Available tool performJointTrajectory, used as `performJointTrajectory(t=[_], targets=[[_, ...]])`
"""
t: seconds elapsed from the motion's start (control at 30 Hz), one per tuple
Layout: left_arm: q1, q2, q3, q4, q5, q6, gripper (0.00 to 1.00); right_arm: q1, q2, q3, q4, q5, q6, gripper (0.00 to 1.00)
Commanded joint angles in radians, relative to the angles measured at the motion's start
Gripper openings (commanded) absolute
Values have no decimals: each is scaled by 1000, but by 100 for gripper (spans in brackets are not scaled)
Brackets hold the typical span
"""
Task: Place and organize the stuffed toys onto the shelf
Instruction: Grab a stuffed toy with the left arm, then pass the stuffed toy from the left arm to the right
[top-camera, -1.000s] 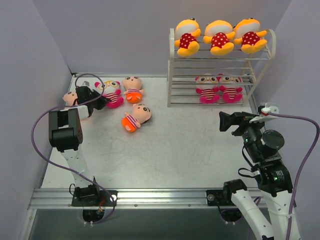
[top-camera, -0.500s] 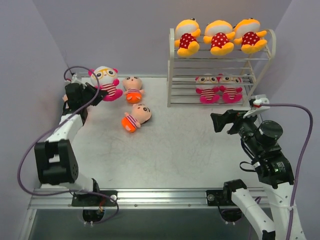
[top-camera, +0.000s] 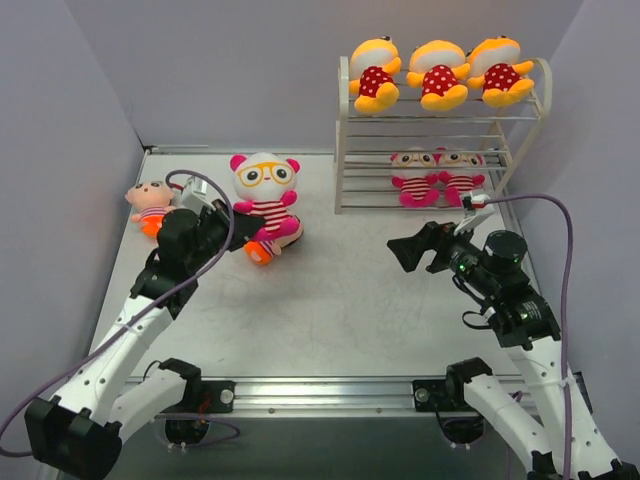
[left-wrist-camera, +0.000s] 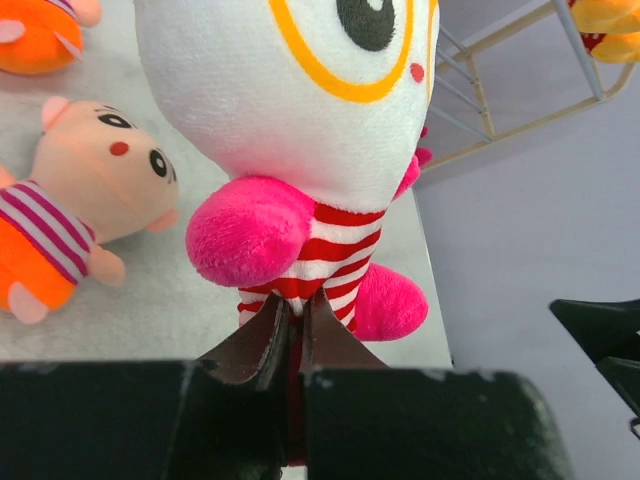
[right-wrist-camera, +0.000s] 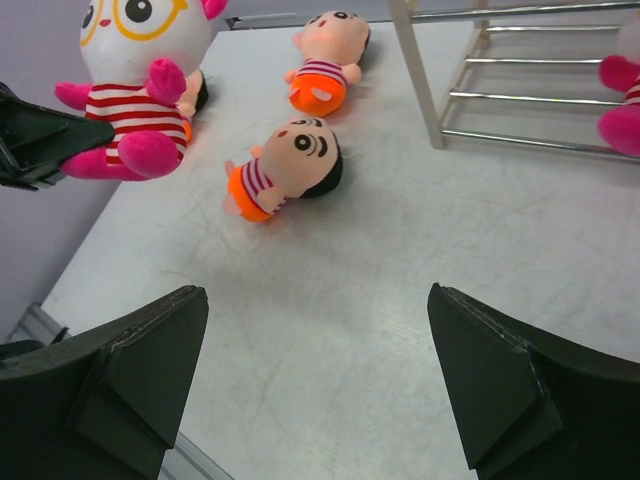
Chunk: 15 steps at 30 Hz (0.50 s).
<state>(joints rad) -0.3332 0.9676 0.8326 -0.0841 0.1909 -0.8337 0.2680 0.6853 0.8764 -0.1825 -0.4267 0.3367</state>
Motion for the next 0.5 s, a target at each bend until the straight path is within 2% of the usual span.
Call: performJointTrajectory(t=[0.0, 0.17, 0.3, 0.47], targets=[[-73, -70, -29, 10, -131, -64, 3, 63, 11, -45, 147, -3, 129, 96], [-216, -66, -61, 70, -232, -120, 2, 235, 22, -178, 377, 141, 281, 95], [-309, -30, -69, 153, -315, -159, 2, 437, 60, -269, 553, 316, 396, 95], [-386, 48, -41, 196, -341, -153, 3, 559, 152, -323, 712, 424, 446, 93]])
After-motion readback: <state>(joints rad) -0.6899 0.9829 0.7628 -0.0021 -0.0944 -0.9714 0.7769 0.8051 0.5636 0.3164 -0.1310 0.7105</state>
